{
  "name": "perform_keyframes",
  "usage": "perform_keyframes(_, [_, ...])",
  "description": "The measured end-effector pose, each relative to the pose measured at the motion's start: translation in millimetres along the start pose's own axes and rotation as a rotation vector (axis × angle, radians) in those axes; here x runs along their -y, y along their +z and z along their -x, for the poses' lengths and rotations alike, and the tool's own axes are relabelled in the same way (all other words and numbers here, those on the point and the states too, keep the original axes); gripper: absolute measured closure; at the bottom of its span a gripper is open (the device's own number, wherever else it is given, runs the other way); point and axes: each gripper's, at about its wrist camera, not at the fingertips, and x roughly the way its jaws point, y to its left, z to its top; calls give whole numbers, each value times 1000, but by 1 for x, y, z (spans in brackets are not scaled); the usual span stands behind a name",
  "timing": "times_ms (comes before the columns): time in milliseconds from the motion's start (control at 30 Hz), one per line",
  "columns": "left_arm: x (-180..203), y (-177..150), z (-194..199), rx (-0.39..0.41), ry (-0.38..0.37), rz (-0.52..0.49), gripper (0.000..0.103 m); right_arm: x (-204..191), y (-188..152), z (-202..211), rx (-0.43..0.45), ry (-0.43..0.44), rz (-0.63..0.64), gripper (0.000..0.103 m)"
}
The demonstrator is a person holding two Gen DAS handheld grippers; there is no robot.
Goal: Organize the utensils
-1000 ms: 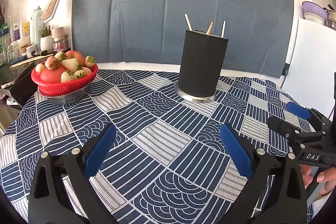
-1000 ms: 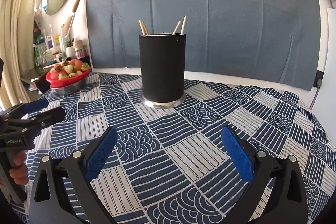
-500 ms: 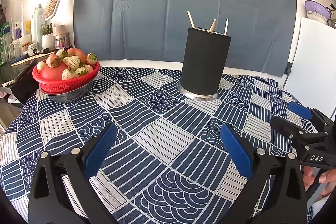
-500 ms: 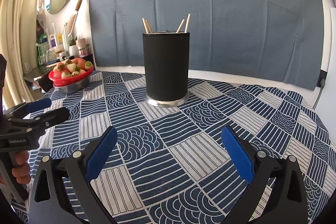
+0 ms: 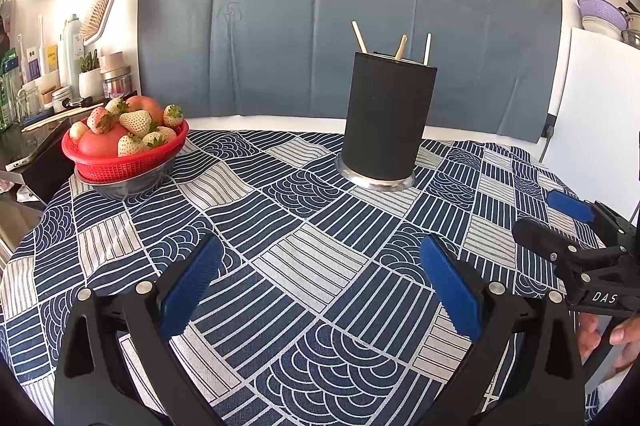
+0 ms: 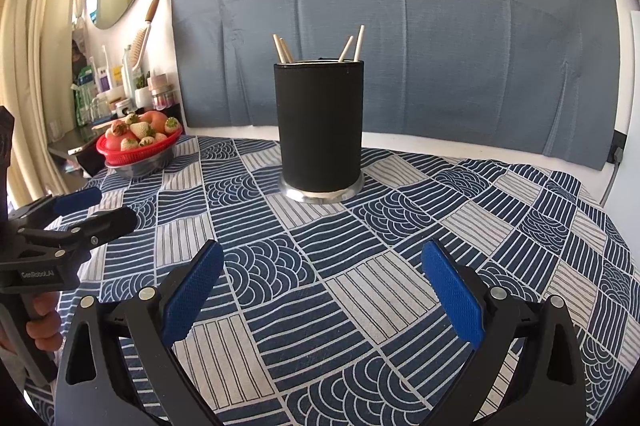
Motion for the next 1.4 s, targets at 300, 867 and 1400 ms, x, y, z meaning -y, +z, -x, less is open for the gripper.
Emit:
perform_keyframes(300, [-1, 0, -1, -9, -22, 3, 6, 0, 0, 0, 1, 11, 0, 8])
perform_keyframes(867, [-1, -1, -1, -17, -16, 9, 6, -1, 0, 1, 1, 10, 4, 8])
perform_keyframes(1400, [-2, -1, -3, -25, -15, 15, 6, 1, 0, 0, -7, 24, -15, 8])
